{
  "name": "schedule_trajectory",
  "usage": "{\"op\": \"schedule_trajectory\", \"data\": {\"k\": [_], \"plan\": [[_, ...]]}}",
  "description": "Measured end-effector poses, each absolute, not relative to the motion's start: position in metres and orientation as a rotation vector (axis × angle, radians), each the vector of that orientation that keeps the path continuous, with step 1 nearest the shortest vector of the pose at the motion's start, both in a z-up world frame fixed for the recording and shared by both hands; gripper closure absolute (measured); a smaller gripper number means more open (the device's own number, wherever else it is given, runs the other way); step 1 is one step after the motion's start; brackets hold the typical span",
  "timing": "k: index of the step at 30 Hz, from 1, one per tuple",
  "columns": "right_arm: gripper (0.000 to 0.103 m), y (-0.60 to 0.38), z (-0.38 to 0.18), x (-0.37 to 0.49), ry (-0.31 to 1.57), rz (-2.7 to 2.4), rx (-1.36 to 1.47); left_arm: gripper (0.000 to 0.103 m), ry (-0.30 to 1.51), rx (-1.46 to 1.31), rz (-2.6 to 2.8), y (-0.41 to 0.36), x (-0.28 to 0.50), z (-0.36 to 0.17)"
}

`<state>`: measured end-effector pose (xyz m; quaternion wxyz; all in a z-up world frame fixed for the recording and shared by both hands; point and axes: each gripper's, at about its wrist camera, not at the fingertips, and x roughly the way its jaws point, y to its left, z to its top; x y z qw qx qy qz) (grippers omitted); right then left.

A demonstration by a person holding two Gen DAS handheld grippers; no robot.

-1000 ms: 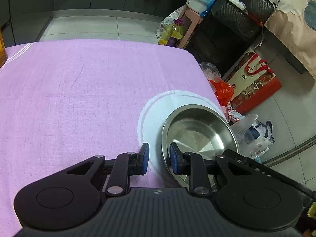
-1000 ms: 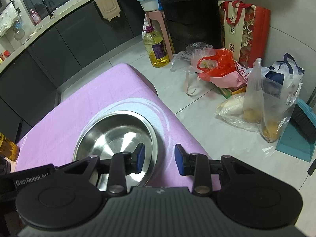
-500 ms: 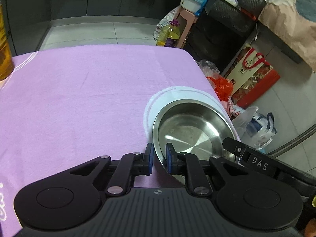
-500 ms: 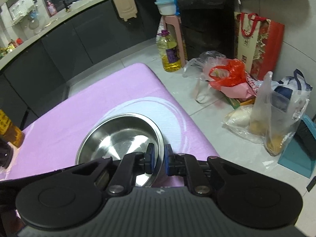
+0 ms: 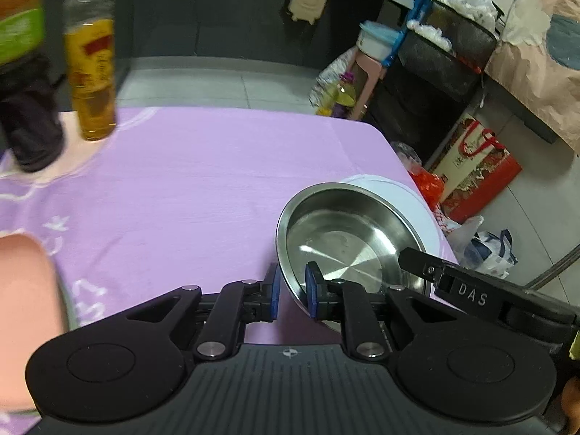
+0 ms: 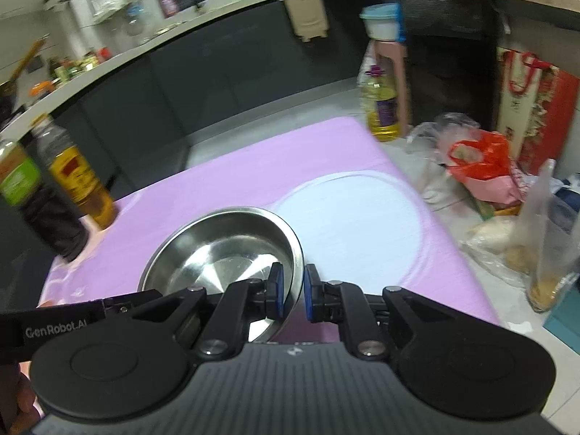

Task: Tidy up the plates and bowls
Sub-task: 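Carry the steel bowl over the pink dish and lower it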

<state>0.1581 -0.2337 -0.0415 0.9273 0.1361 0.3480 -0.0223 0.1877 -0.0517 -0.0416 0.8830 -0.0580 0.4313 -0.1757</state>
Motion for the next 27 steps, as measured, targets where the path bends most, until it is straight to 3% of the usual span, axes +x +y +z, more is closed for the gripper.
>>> {"op": "schedule_trajectory", "data": {"k": [14, 27], "plan": [[0.088, -0.176, -0.019, 0.134, 0.673, 0.106, 0.179, 0.087, 0.703, -0.088, -0.316, 0.014, 0.132, -0.022], [0.088, -0.104, -0.006, 0.126, 0.660, 0.235, 0.025, 0.087, 0.674, -0.177, -0.205, 0.090, 0.110, -0.023]]}}
